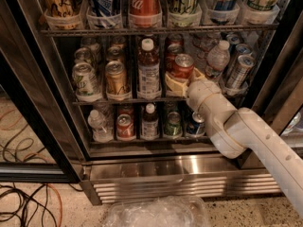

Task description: Pick coke can from middle shelf of fridge

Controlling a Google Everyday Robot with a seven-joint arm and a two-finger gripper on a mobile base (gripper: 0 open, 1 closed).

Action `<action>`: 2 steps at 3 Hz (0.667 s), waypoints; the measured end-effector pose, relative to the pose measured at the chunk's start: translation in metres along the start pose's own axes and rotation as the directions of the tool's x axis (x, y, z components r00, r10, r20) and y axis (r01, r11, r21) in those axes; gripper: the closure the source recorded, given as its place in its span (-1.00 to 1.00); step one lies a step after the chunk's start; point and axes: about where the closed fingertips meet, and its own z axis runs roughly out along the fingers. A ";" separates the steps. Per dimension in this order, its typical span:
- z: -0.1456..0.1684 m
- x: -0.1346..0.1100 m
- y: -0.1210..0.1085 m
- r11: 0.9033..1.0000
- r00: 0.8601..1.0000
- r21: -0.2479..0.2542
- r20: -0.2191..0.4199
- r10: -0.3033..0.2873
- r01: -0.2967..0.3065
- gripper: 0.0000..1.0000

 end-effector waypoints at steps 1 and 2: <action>-0.002 -0.011 0.001 1.000 0.999 -0.004 0.033 -0.005 0.005 1.00; -0.007 -0.026 0.004 1.000 0.997 -0.007 0.076 -0.015 0.016 1.00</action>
Offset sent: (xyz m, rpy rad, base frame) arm -0.0208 -0.0010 0.0404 0.0301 -0.1282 0.0150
